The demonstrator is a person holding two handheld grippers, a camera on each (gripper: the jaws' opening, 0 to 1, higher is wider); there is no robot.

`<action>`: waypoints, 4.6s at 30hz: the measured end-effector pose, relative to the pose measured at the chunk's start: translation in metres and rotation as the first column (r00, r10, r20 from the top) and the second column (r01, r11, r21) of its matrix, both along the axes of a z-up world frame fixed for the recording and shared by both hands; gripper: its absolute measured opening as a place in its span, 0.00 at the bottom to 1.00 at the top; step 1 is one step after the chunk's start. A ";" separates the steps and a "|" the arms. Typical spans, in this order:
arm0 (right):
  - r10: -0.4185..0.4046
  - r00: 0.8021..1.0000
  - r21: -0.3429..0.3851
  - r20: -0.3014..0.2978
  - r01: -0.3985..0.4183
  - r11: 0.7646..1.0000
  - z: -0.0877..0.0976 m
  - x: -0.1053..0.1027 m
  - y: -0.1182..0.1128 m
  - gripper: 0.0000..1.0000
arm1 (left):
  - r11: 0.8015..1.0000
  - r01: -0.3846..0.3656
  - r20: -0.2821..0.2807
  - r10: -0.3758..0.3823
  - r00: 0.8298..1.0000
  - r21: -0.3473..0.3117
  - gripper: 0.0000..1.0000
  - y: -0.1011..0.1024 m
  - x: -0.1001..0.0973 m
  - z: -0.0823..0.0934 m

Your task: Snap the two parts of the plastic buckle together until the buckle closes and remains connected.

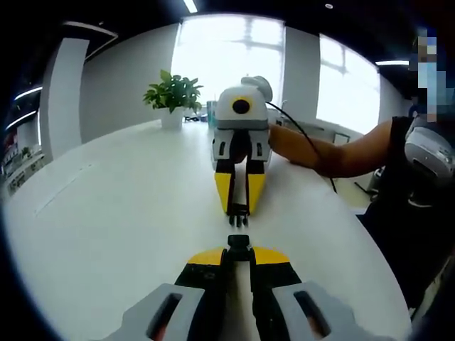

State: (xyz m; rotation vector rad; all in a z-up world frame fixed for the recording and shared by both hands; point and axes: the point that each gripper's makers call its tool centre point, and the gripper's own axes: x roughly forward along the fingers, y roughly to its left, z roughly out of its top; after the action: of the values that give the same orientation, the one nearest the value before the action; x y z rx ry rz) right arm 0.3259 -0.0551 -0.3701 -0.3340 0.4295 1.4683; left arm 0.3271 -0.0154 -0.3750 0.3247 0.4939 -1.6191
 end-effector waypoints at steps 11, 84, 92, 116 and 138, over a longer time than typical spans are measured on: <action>0.000 1.000 -0.002 -0.010 0.000 1.000 -0.001 0.000 0.000 0.10 | 1.000 0.006 0.007 -0.006 1.000 0.009 0.10 -0.001 -0.001 -0.002; 0.017 1.000 0.024 -0.013 -0.017 1.000 -0.001 -0.001 0.008 0.10 | 0.997 -0.005 0.074 0.000 0.997 0.071 0.10 -0.009 -0.003 -0.004; 0.024 1.000 0.024 -0.013 -0.023 0.999 -0.002 -0.002 0.012 0.10 | 0.998 -0.004 0.064 0.000 0.998 0.065 0.10 -0.009 -0.003 -0.004; 0.029 0.999 0.037 -0.014 -0.028 0.999 -0.003 -0.002 0.019 0.09 | 0.999 0.003 0.036 -0.005 0.999 0.047 0.09 -0.011 -0.005 -0.001; 0.010 1.000 0.035 -0.017 -0.010 0.999 -0.004 -0.001 0.016 0.09 | 0.999 -0.005 0.050 0.003 0.999 0.040 0.09 -0.014 -0.006 -0.003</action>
State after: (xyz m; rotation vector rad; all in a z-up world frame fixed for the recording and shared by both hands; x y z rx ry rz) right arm 0.3245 -0.0390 -0.3738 -0.2960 0.4160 1.4878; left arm 0.3216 -0.0290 -0.3777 0.3937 0.4891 -1.5952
